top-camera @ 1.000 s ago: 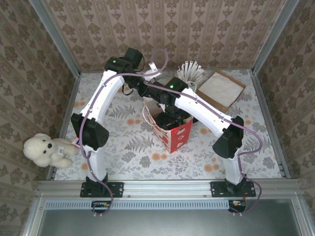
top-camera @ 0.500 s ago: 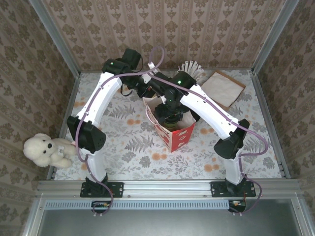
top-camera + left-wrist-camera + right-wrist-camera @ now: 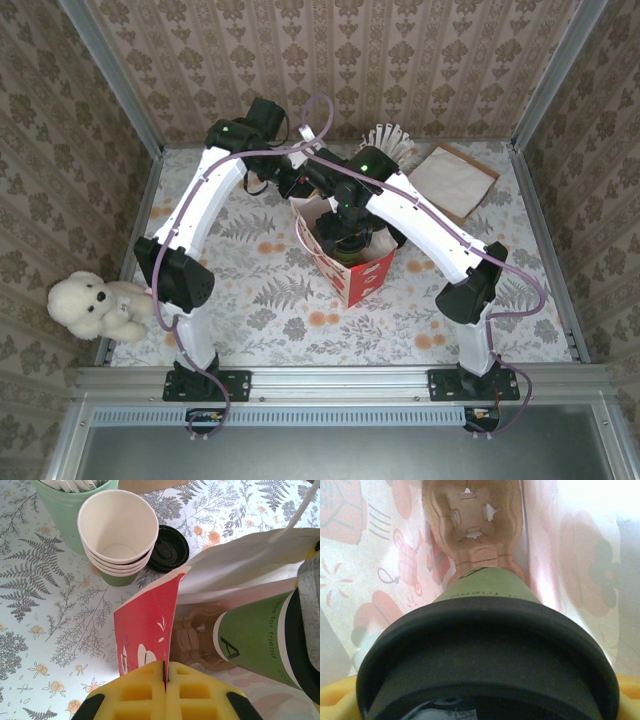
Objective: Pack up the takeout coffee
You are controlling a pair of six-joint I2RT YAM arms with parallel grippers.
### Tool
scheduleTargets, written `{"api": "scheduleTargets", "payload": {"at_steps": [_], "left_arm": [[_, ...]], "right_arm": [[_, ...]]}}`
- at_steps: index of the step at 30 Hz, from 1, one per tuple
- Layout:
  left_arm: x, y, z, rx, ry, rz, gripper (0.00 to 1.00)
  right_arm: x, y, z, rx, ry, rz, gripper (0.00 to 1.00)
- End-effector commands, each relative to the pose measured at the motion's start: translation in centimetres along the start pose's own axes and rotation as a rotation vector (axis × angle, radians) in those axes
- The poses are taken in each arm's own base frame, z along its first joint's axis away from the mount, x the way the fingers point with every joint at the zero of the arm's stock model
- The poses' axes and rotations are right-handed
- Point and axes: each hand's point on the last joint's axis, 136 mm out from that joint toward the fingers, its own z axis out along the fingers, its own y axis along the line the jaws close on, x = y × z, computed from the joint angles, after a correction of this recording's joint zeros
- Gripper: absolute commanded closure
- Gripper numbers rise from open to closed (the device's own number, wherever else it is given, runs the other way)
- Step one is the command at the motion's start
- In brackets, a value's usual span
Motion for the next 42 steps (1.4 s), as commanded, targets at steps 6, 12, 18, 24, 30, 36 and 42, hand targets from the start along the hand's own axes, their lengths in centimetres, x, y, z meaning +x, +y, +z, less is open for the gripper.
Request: {"api": "scheduleTargets", "payload": {"at_steps": [6, 12, 18, 24, 30, 36, 42], "left_arm": [[-0.9, -0.7, -1.2, 0.012, -0.045, 0.017, 1.0], [-1.0, 0.0, -1.3, 0.004, -0.059, -0.012, 1.0], [-1.1, 0.5, -1.8, 0.023, -0.093, -0.038, 1.0], [-1.0, 0.5, -1.8, 0.028, -0.094, -0.044, 1.0], [-0.9, 0.5, -1.6, 0.034, -0.099, -0.058, 1.0], [-0.6, 0.5, -1.5, 0.047, -0.124, -0.079, 1.0], [-1.0, 0.4, -1.5, 0.083, -0.147, -0.114, 1.0]], "right_arm": [[5.3, -2.4, -0.8, 0.083, 0.185, -0.006, 0.28], [6.3, -2.8, 0.1, 0.105, 0.236, -0.012, 0.28], [6.7, -3.0, 0.9, 0.126, 0.269, -0.014, 0.28], [6.3, -2.8, 1.5, 0.129, 0.272, -0.015, 0.29], [5.7, -2.0, 1.4, 0.087, 0.247, -0.011, 0.29], [5.5, -2.0, 2.3, 0.101, 0.242, -0.011, 0.29], [4.8, -1.6, 3.6, 0.092, 0.239, -0.031, 0.28]]}}
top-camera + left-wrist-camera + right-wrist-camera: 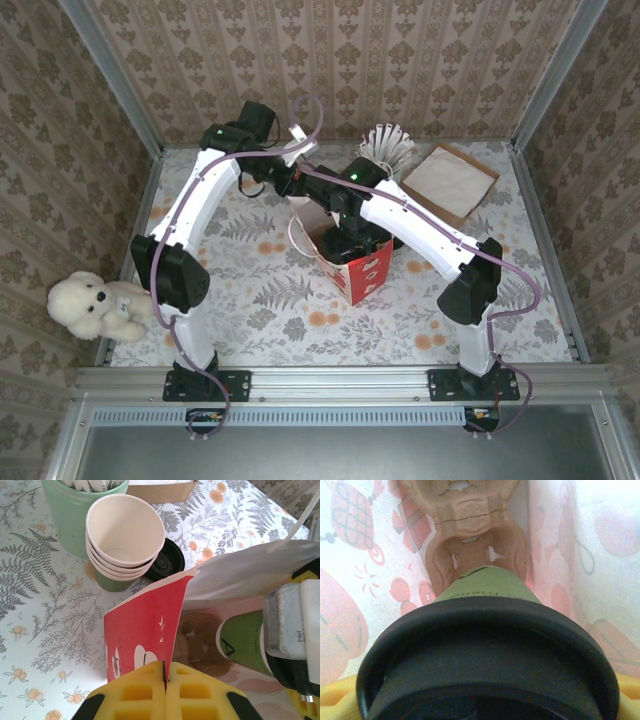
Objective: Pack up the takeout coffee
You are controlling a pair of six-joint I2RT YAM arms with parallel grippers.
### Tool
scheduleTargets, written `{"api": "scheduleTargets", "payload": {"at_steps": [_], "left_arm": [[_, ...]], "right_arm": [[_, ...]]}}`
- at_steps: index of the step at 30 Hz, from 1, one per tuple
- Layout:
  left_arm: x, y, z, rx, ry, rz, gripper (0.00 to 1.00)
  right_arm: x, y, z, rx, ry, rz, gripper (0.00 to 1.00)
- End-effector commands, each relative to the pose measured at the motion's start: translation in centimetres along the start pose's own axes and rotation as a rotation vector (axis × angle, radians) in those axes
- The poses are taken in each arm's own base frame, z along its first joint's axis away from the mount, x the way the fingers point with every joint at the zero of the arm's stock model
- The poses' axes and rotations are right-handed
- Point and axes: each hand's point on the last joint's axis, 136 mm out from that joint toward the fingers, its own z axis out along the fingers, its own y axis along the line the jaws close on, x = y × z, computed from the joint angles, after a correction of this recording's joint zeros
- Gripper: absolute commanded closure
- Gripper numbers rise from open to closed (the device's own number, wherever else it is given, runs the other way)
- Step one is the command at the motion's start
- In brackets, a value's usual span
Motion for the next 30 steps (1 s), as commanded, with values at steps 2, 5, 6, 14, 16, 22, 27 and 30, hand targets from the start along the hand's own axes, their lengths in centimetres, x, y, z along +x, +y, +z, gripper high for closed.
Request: {"api": "scheduleTargets", "payload": {"at_steps": [2, 5, 6, 14, 16, 22, 27, 30], "left_arm": [[-1.3, -1.2, -1.4, 0.037, -0.068, -0.005, 1.0], [-1.4, -1.3, -1.3, 0.048, -0.07, -0.022, 1.0], [-1.5, -1.4, -1.4, 0.052, -0.073, -0.023, 1.0], [-2.0, -1.5, -1.4, 0.065, -0.089, -0.024, 1.0], [-2.1, -1.5, -1.3, 0.069, -0.09, -0.026, 1.0], [-1.8, -1.3, -0.9, 0.076, -0.077, -0.041, 1.0], [-1.8, -1.3, -0.7, 0.082, -0.072, -0.051, 1.0], [-1.6, -1.2, -0.7, 0.082, -0.066, -0.056, 1.0]], "right_arm": [[1.8, -0.7, 1.0, 0.037, 0.105, -0.024, 0.28], [1.6, -0.8, 1.2, 0.048, 0.112, -0.036, 0.28], [1.6, -0.8, 1.2, 0.049, 0.116, -0.038, 0.28], [1.5, -1.0, 1.3, 0.059, 0.11, -0.046, 0.28], [1.2, -1.0, 1.2, 0.054, 0.099, -0.045, 0.28], [0.6, -0.9, 1.0, 0.048, 0.069, -0.045, 0.29], [-0.3, -0.6, 0.8, 0.03, 0.026, -0.041, 0.29], [-0.6, -0.4, 0.9, 0.025, 0.017, -0.043, 0.29]]}}
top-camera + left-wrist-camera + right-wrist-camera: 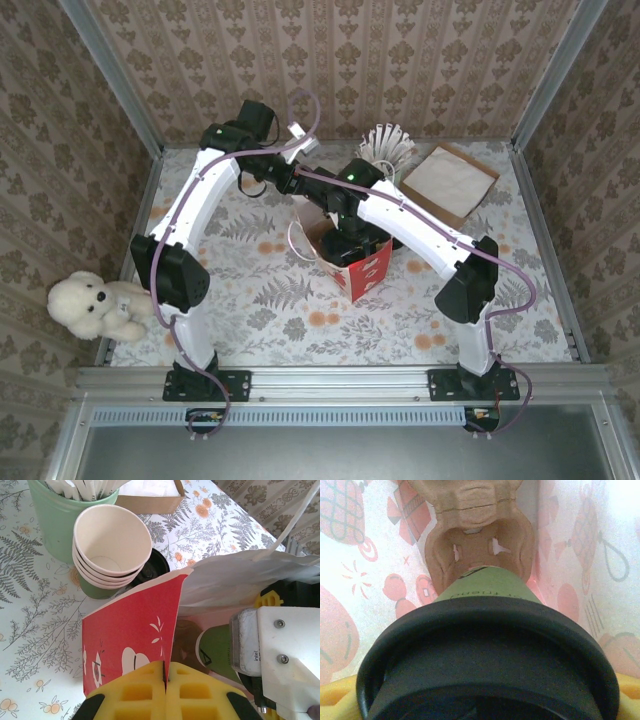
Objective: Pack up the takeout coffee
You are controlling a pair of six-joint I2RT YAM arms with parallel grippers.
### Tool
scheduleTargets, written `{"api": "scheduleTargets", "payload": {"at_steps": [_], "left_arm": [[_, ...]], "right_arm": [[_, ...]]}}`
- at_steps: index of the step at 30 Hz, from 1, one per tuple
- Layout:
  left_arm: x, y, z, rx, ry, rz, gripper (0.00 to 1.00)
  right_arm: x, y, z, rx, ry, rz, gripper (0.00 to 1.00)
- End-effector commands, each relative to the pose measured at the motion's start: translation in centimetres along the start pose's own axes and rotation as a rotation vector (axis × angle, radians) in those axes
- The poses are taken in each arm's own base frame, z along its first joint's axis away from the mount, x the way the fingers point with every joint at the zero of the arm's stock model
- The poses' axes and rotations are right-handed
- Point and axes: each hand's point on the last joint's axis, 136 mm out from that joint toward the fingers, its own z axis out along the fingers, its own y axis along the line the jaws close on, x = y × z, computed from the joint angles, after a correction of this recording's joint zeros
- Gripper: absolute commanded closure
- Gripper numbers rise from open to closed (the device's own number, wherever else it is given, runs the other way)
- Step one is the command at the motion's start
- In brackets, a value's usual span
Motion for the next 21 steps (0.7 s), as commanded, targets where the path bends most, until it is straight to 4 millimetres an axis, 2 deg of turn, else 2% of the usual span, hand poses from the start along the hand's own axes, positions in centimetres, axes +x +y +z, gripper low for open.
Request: {"api": "scheduleTargets", "payload": {"at_steps": [1, 21], "left_arm": [[-0.9, -0.5, -0.5, 0.029, -0.033, 0.006, 1.0], [-0.4, -0.5, -0.2, 0.036, -0.017, -0.003, 1.0]], "right_arm": [[-0.5, -0.4, 0.2, 0.018, -0.002, -0.009, 0.29], [-1.5, -0.1, 0.3, 0.003, -0.057, -0.02, 0.3]]}}
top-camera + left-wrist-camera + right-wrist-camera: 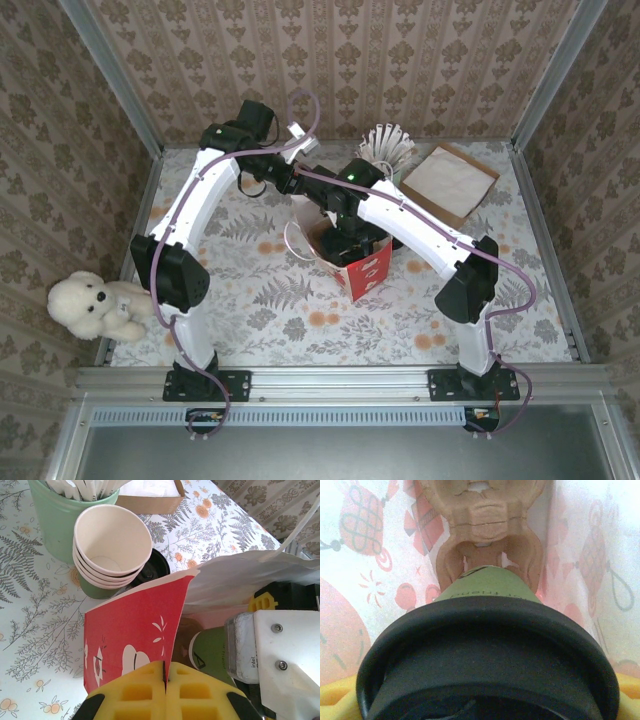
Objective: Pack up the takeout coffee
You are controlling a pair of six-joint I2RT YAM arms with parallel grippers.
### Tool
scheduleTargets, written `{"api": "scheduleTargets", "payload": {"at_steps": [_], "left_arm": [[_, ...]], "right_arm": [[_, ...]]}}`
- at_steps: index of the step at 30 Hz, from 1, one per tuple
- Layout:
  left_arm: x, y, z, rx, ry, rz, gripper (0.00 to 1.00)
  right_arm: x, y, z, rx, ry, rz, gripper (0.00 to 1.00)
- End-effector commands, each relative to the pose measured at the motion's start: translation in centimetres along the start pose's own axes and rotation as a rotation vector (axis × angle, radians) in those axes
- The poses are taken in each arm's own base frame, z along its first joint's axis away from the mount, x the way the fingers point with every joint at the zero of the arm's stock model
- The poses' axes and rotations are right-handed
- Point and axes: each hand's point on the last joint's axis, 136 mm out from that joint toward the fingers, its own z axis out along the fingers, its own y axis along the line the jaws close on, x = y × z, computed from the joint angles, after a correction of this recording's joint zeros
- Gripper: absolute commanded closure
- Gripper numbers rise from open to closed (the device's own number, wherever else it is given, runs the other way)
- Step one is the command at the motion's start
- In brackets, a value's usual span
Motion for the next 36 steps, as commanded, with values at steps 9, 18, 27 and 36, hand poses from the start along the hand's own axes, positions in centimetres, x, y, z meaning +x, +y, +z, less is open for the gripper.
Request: {"api": "scheduleTargets", "payload": {"at_steps": [9, 18, 27, 36], "left_arm": [[-0.61, -0.33, -0.02, 0.04, -0.021, -0.009, 1.0], [-0.66, -0.48, 0.07, 0.046, -0.019, -0.011, 1.0], [-0.59, -0.53, 0.18, 0.046, -0.015, -0.013, 1.0], [-0.59, -0.62, -0.01, 0.04, -0.015, -0.012, 1.0]], "right_arm": [[-0.68, -0.17, 0.58, 0.002, -0.036, -0.01, 0.31], [-0.84, -0.14, 0.89, -0.007, -0.044, -0.009, 0.3], [-0.69, -0.38, 1.05, -0.001, -0.042, -0.003, 0.31], [-0.59, -0.76, 0.95, 0.015, -0.043, 0.001, 0.3]]}}
